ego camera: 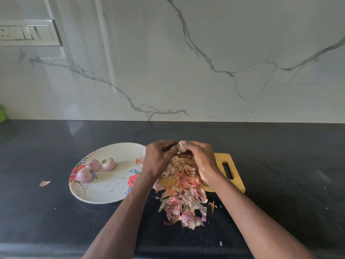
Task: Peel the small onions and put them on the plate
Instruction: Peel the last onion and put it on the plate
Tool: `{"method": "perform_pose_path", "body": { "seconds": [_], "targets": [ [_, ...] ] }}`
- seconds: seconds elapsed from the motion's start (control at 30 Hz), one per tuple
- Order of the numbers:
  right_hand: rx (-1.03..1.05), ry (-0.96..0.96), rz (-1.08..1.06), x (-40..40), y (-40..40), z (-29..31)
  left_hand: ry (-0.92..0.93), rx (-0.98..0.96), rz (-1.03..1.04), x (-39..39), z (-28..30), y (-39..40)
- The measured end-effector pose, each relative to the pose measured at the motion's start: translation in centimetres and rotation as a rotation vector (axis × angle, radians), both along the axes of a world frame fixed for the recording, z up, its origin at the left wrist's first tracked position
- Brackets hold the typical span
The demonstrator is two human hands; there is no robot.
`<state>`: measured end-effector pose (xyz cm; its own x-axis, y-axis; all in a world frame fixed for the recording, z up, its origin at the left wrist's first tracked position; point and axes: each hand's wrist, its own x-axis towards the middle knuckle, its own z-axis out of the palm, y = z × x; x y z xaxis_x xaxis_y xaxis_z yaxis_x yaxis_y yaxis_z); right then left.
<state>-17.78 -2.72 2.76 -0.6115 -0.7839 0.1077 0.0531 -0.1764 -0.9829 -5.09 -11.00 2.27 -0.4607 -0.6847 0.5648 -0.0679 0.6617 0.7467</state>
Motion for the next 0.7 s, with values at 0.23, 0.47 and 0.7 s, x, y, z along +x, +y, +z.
{"method": "perform_pose_path", "body": {
  "seconds": [0.23, 0.47, 0.7],
  "targets": [
    [0.015, 0.165, -0.029, 0.13, 0.18, -0.24, 0.001, 0.08, -0.016, 0.05, 0.23, 0.2],
    [0.077, 0.211, -0.066, -0.31, 0.09, -0.5, -0.002, 0.117, -0.015, -0.29, -0.33, 0.2],
    [0.112, 0.234, -0.06, -0.03, 0.4, -0.51, -0.001, -0.008, -0.006, -0.16, -0.39, 0.92]
  ]
}}
